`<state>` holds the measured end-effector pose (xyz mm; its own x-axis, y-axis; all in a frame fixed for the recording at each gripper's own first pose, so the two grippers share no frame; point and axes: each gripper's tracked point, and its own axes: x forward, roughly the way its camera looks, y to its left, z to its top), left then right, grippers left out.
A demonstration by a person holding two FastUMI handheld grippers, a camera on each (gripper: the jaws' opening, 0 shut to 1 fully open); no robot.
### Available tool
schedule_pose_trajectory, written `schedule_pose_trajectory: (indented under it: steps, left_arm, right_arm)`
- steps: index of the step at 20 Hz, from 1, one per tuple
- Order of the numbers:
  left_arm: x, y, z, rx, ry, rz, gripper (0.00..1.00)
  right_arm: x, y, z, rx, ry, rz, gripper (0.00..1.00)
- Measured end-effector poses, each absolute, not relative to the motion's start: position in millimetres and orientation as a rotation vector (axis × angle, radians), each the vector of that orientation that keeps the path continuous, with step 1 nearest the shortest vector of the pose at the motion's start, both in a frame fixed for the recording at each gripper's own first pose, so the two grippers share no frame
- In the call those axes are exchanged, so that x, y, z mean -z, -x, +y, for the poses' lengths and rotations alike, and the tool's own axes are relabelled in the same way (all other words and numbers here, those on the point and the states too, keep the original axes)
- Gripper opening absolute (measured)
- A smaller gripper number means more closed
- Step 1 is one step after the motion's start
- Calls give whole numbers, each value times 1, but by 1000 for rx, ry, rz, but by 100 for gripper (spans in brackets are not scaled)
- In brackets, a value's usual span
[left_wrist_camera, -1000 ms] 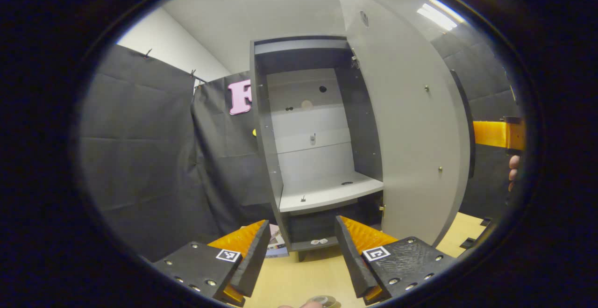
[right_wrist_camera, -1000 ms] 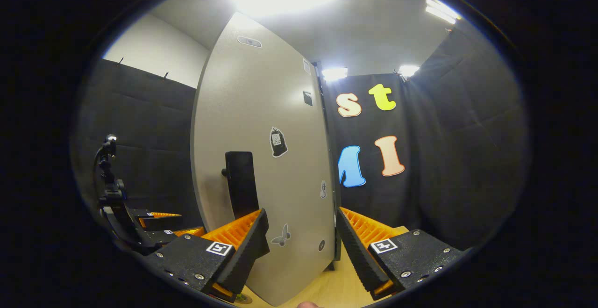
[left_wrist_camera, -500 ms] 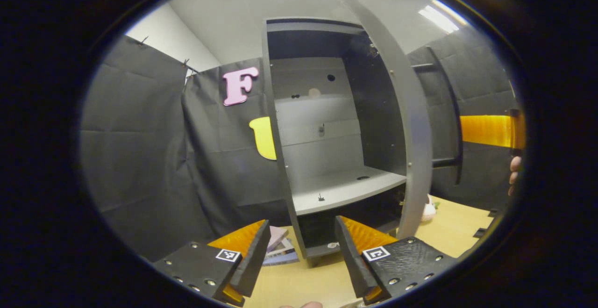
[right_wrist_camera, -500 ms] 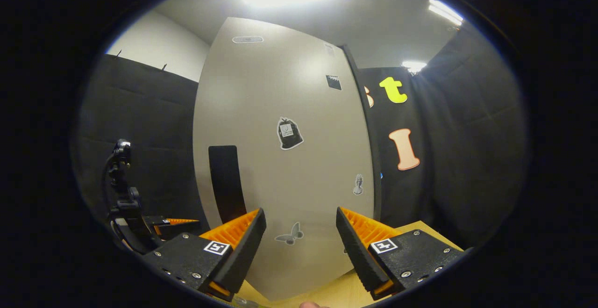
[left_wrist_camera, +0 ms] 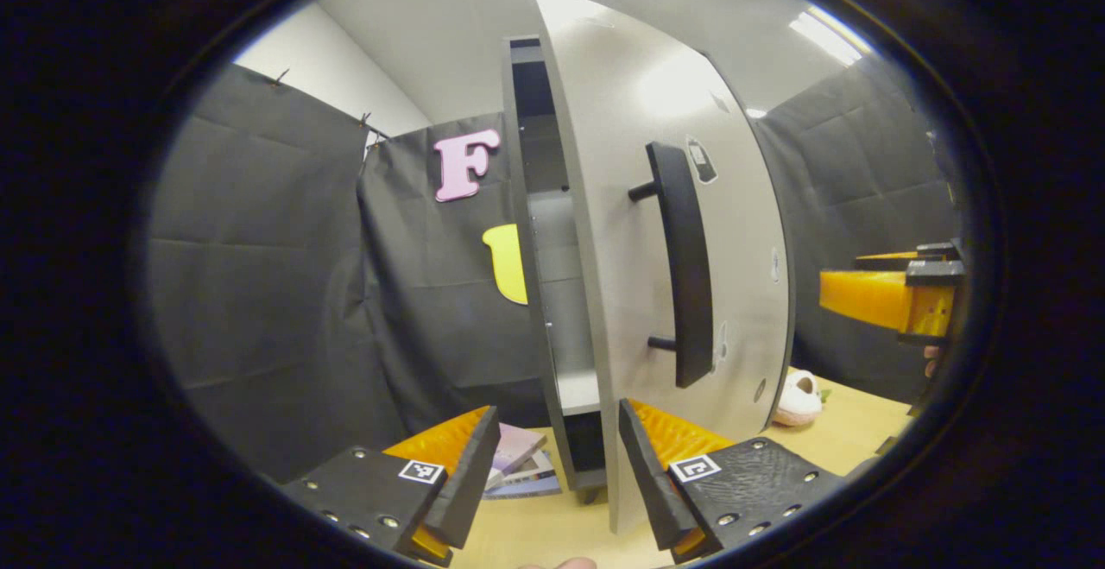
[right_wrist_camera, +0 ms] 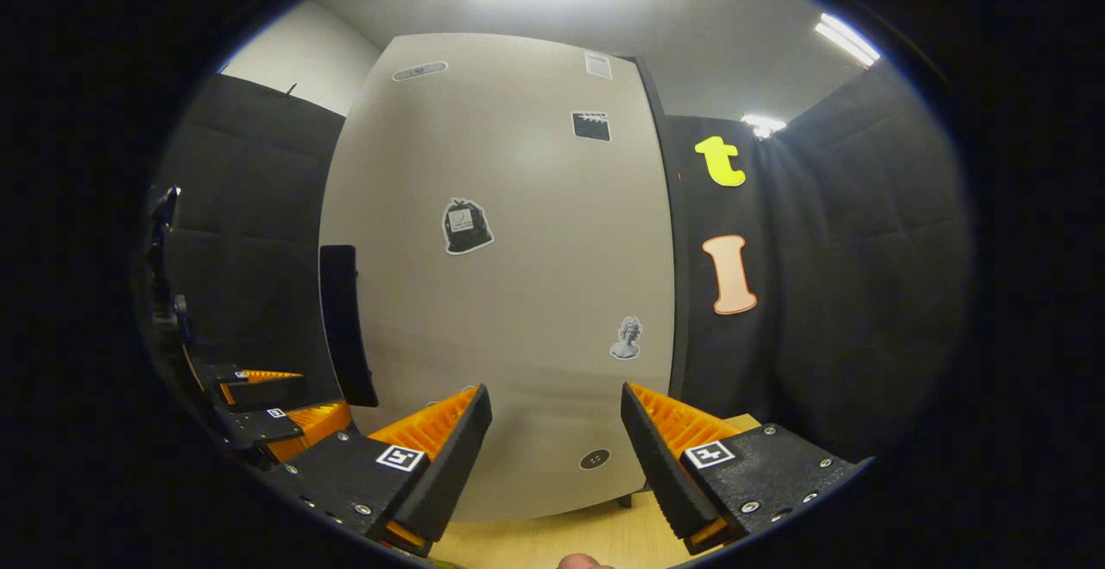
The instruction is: Open the cabinet door with the right hand, grasp the bottle in the cabinet with the left hand and place it on the coaster, then close the cabinet door with the right hand.
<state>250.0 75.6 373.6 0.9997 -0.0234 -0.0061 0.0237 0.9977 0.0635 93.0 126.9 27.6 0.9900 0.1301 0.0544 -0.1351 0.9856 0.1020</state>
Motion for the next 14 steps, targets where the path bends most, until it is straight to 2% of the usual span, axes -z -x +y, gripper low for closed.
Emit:
schedule_pose_trajectory:
  steps: [3, 5, 7, 9, 10, 13, 14]
  left_arm:
    - [-382, -250, 69, -5, -80, -11, 75]
    - [-376, -254, 71, -23, -71, -1, 79]
    - [-374, -253, 70, -23, -61, 1, 75]
    - [-375, -252, 69, -26, -80, -1, 83]
    - [-379, -252, 67, -24, -80, -5, 83]
    - [-376, -256, 59, -13, -54, 6, 75]
    - [-379, -256, 59, -16, -49, 0, 79]
  right_arm:
    - [-26, -103, 120, -153, -97, -43, 92]
    - [-21, -107, 114, -154, -86, -30, 93]
    - [-18, -107, 113, -169, -87, -27, 93]
    - [-15, -109, 111, -175, -81, -27, 94]
    - [-12, -110, 110, -178, -80, -19, 93]
    - [-11, -107, 107, -178, -77, -14, 93]
    - [-9, -106, 104, -171, -71, -13, 94]
